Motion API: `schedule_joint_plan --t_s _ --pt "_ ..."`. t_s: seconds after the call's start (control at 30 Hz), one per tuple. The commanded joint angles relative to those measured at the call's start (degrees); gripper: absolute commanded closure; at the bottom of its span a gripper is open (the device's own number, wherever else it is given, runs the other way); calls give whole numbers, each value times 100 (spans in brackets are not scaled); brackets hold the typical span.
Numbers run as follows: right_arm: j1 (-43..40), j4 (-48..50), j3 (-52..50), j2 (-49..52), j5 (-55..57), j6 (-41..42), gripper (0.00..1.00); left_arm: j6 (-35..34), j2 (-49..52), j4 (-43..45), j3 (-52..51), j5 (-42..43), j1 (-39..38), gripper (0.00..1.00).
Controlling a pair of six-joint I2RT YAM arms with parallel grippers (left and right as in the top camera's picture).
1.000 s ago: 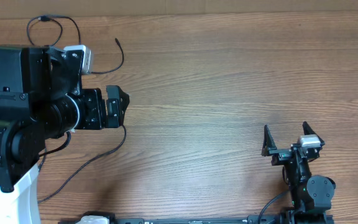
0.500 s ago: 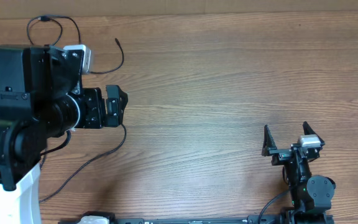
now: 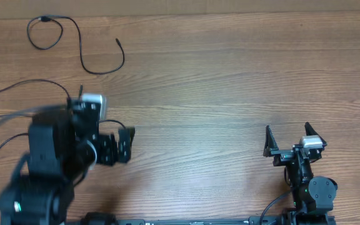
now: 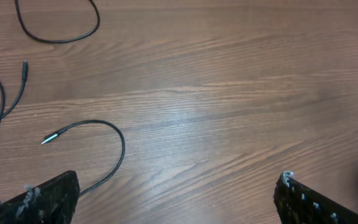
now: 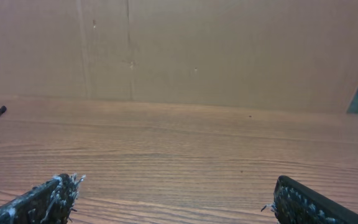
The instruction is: Untangle cables
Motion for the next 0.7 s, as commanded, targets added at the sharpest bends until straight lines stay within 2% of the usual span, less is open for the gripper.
schedule_joint_plan --t_s 0.0,0.13,0.3,0.67 --pt "-42 35 -59 -57 52 9 0 328 -861 404 -765 -66 -11 0" --pt "-42 35 -59 -57 52 9 0 861 -1847 785 -1574 -66 -11 0" --pt "-42 35 -59 -57 52 9 0 973 -2463 1202 -2382 -162 -11 0" --pt "-42 35 -59 -57 52 9 0 804 -3792 4671 -5038 -179 70 0"
